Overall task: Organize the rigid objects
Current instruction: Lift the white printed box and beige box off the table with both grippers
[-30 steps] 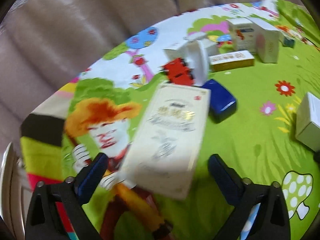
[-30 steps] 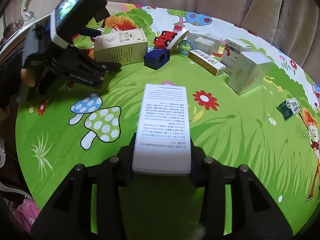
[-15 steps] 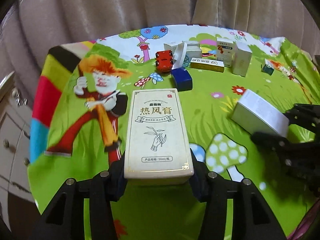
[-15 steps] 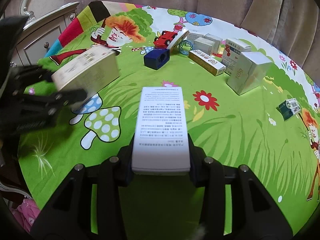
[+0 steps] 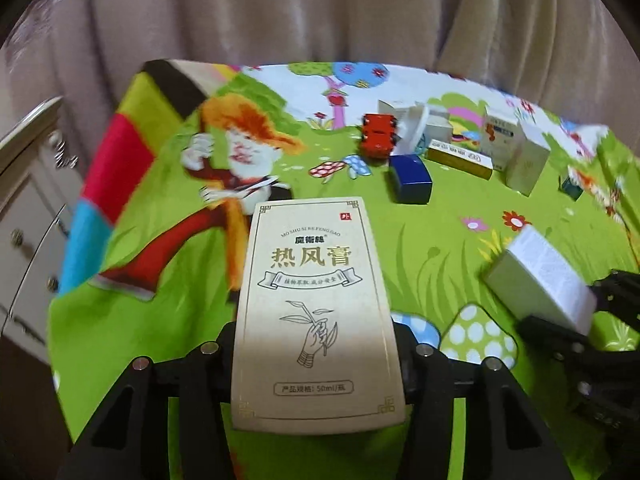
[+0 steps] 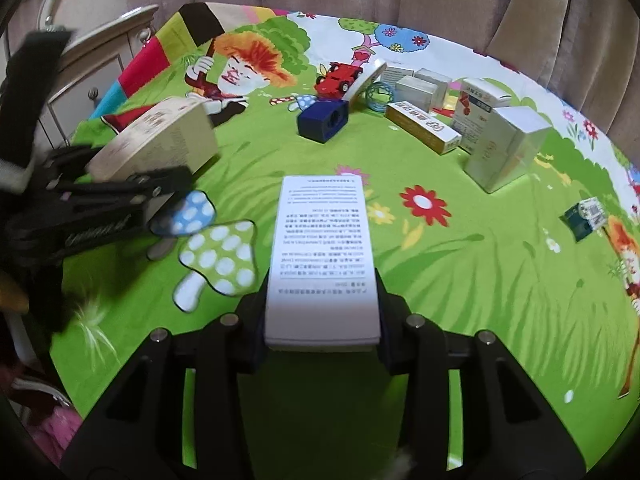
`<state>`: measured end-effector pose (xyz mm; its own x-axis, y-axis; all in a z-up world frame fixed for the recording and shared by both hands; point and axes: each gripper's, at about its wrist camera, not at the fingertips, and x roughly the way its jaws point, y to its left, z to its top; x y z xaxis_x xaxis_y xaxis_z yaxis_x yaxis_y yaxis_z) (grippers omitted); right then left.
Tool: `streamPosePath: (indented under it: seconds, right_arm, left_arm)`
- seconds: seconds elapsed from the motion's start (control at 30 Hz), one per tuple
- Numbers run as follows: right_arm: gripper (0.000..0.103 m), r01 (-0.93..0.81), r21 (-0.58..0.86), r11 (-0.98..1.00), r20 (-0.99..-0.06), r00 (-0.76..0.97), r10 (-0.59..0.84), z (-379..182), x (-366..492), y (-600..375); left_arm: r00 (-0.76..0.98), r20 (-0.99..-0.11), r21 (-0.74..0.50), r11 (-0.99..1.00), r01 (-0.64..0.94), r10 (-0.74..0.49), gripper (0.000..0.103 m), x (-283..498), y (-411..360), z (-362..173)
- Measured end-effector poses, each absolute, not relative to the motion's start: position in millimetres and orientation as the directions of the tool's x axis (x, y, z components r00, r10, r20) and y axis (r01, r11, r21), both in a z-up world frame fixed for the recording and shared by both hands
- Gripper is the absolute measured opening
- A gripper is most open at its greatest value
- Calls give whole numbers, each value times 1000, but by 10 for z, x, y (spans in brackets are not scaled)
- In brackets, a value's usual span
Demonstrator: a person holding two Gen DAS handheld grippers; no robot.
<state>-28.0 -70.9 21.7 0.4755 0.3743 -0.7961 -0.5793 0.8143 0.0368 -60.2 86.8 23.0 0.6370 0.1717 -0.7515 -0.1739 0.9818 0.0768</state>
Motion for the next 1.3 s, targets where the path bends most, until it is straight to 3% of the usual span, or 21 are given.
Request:
streamPosePath:
  seconds: [0.6,1.3]
  right_arm:
    - [45,-629,29,777,-789,462,404,404,-903,-525]
    - [45,-501,45,864,-738,567,367,854,-1366,-1519]
  left_arm:
    - [626,-765,67,985,-159,153,52,-1225,515,240]
    - [667,-742,104,994,16,66,52,-1570,-204,564]
